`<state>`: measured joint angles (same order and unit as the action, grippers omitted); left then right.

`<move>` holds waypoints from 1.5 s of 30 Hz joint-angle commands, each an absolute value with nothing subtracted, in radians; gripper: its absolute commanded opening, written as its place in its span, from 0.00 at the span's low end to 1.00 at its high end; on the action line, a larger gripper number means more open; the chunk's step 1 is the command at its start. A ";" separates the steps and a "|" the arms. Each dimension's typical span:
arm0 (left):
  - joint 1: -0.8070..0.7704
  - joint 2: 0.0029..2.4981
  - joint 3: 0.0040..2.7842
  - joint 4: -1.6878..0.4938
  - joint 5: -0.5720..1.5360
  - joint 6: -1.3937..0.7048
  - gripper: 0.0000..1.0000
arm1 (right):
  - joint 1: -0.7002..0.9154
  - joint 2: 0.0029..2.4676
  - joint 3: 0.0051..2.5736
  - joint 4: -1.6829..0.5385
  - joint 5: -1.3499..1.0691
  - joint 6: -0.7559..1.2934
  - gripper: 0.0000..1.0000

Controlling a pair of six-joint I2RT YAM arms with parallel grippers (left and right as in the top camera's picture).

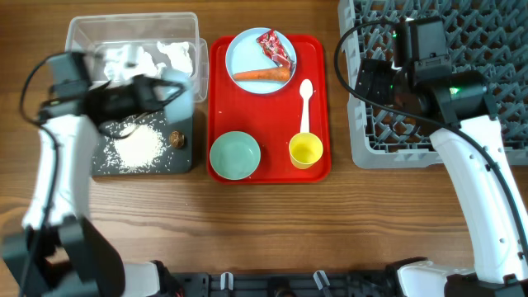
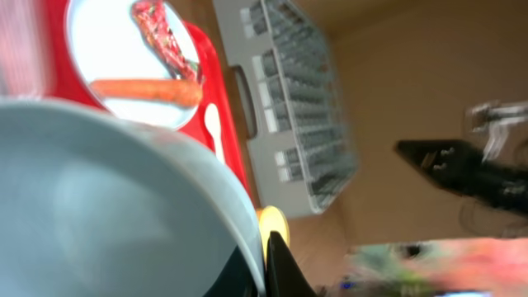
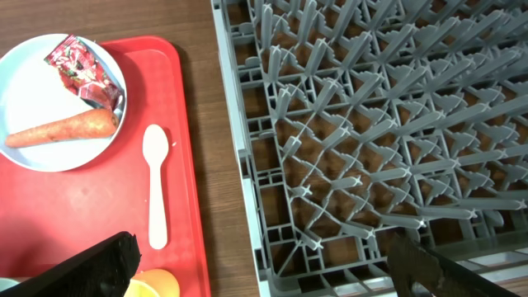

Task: Sort waste into correct bins and load items into the dishwasher rack
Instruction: 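Tilt the white bowl over the black tray to pour out the rice, then place the empty white bowl back on the red tray, then reach the left gripper toward the red candy wrapper on the plate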

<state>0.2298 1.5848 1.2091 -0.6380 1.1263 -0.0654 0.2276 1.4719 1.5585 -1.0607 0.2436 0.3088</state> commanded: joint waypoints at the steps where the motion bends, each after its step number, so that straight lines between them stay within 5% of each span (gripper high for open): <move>1: -0.028 1.467 1.221 -0.508 0.648 -0.219 0.04 | 0.224 1.483 1.562 -1.055 0.235 0.291 1.00; 6: -0.400 1.528 1.221 -0.400 0.023 -0.204 0.04 | 0.224 1.483 1.562 -1.055 0.235 0.292 1.00; 10: -0.540 1.665 1.221 -0.335 -0.160 -0.154 0.04 | 0.224 1.483 1.562 -1.061 0.235 0.292 1.00; 24: -0.554 1.853 1.220 -0.416 -0.102 -0.173 0.05 | 0.224 1.483 1.562 -1.065 0.236 0.291 1.00; 29: -0.554 1.853 1.221 -0.461 -0.102 -0.173 0.41 | 0.224 1.483 1.562 -1.066 0.236 0.291 1.00; 35: -0.553 1.851 1.238 -0.426 -0.102 -0.172 0.72 | 0.224 1.483 1.562 -1.066 0.236 0.288 1.00; 45: -0.530 1.846 1.678 -0.548 -0.155 -0.008 0.88 | 0.224 1.483 1.562 -1.063 0.235 0.290 1.00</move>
